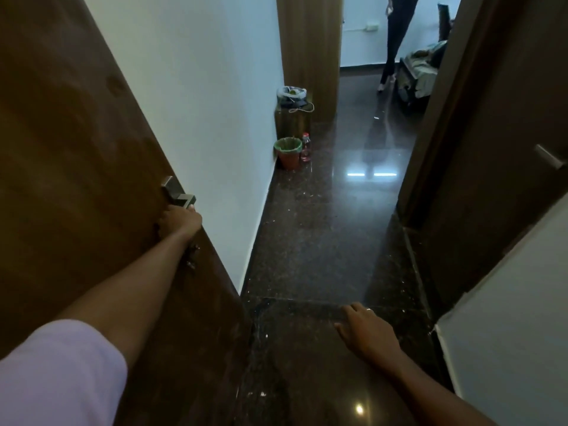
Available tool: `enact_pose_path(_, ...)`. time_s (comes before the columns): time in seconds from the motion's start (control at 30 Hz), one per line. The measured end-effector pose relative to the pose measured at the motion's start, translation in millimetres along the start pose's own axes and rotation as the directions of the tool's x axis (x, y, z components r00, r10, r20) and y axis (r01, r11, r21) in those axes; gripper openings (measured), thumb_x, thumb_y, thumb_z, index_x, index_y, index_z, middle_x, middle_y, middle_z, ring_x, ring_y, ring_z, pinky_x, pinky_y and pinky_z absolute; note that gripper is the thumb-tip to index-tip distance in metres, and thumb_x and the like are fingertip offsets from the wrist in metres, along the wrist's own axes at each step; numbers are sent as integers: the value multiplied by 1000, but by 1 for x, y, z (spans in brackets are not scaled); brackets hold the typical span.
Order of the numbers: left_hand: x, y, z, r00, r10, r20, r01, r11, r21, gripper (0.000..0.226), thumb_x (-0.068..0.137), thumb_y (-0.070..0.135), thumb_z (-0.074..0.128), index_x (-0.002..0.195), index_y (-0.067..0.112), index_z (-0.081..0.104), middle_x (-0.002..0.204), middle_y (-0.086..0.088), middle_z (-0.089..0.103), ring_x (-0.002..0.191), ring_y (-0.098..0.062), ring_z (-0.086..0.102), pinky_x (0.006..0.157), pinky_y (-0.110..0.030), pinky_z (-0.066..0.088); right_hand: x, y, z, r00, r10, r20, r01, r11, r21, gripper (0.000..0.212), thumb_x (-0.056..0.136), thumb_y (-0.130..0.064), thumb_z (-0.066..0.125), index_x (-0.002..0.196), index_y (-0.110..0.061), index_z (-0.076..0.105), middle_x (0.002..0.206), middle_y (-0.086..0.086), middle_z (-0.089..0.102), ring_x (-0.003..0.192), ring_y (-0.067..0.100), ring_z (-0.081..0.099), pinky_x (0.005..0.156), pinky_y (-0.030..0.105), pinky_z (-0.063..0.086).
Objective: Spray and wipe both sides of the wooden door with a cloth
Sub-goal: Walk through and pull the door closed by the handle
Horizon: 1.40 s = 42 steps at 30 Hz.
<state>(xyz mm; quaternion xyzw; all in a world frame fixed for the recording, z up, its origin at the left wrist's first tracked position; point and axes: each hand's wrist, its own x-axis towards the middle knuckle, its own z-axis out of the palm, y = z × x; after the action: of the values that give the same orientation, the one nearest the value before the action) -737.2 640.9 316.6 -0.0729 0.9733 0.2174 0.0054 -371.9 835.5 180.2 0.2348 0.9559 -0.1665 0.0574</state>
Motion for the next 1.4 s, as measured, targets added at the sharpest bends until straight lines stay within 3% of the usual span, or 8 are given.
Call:
enact_pose_path(0.17, 39, 30, 10, 980, -56, 193, 82, 988, -128, 51, 96, 45, 35, 110, 1, 54, 101, -20, 65, 78, -33, 62, 61, -33, 51, 8, 12, 11, 996, 51, 75, -51, 999, -6, 45, 98, -51, 47, 137, -28, 50, 136, -5, 52, 120, 16, 55, 94, 35, 52)
enact_pose_path(0.23, 49, 35, 18, 978, -143, 152, 168, 972, -167, 65, 91, 55, 39, 124, 0, 50, 113, -20, 62, 89, -34, 62, 75, -39, 53, 8, 18, 13, 994, 81, 79, -82, 997, 11, 43, 98, -50, 48, 136, -28, 51, 135, -5, 53, 118, 15, 56, 92, 33, 52)
enact_pose_path(0.37, 45, 26, 33, 999, -52, 10, 52, 993, -106, 76, 91, 63, 27, 123, 0, 53, 122, -25, 57, 107, -43, 57, 89, -49, 47, 1, 31, 20, 985, 148, 90, -153, 987, 55, 41, 99, -49, 48, 133, -27, 53, 132, -5, 55, 116, 14, 57, 90, 31, 51)
enact_pose_path(0.5, 32, 23, 46, 984, -156, -84, 126, 950, -286, 85, 86, 71, 28, 119, 0, 58, 119, -22, 60, 105, -39, 60, 85, -46, 48, -15, 45, 32, 976, 195, 100, -204, 975, 88, 37, 99, -49, 47, 128, -28, 55, 127, -6, 56, 112, 14, 58, 90, 34, 52)
enact_pose_path(0.77, 21, 24, 47, 983, -176, -51, 134, 877, -462, 81, 83, 72, 30, 114, 5, 63, 114, -14, 65, 102, -30, 63, 88, -40, 49, -49, 59, 49, 947, 295, 127, -310, 943, 121, 35, 98, -50, 46, 126, -30, 56, 125, -7, 56, 111, 13, 58, 88, 32, 50)
enact_pose_path(1.1, 20, 24, 50, 963, -229, -140, 152, 896, -418, 87, 75, 78, 21, 108, 10, 65, 102, -9, 69, 89, -26, 67, 79, -39, 53, -75, 64, 60, 905, 389, 169, -414, 897, 152, 40, 98, -49, 47, 133, -31, 55, 130, -7, 56, 118, 16, 58, 93, 32, 47)
enact_pose_path(1.27, 38, 18, 58, 948, -291, -124, 211, 874, -438, 95, 60, 87, 20, 107, 17, 64, 105, -7, 69, 89, -26, 66, 78, -49, 52, -93, 76, 59, 890, 440, 115, -455, 868, 200, 37, 96, -48, 48, 129, -32, 57, 125, -6, 58, 113, 18, 60, 90, 35, 50)
enact_pose_path(1.4, -42, 57, 58, 981, -180, -71, 145, 928, -342, 77, 77, 64, 31, 111, 4, 65, 115, -17, 66, 103, -36, 63, 87, -43, 48, -95, 74, 61, 870, 473, 139, -493, 835, 246, 37, 95, -49, 49, 123, -26, 60, 121, 1, 61, 112, 23, 61, 90, 39, 51)
